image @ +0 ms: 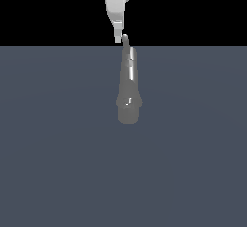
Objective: Turn on the faucet by rotating a designated handle.
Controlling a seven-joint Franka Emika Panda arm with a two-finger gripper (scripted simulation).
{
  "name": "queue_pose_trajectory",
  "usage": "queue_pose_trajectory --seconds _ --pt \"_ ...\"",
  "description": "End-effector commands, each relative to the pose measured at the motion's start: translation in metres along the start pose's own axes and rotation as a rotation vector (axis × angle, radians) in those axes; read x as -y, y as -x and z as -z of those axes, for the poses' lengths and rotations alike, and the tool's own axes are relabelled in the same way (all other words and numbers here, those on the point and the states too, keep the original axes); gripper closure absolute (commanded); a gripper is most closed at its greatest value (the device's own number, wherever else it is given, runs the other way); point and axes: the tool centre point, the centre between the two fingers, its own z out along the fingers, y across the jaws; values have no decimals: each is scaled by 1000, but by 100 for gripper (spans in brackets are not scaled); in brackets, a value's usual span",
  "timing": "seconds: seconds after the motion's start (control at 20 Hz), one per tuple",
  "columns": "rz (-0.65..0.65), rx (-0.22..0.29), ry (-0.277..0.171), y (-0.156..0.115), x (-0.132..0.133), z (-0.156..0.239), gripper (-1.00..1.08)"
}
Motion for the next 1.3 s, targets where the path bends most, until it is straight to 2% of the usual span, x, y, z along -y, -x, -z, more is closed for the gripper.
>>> queue_pose_trajectory --seconds 0.0,0.35,0.4,0.45,1.25 --pt "-23 -3 4 -32 -2 -1 108" --pt "-27 -3 6 -81 -6 0 108" --pt "-27 -3 6 -81 -6 0 108" --pt "14 2 3 -50 -3 1 108" --pt "-10 -1 5 -107 31 -14 108"
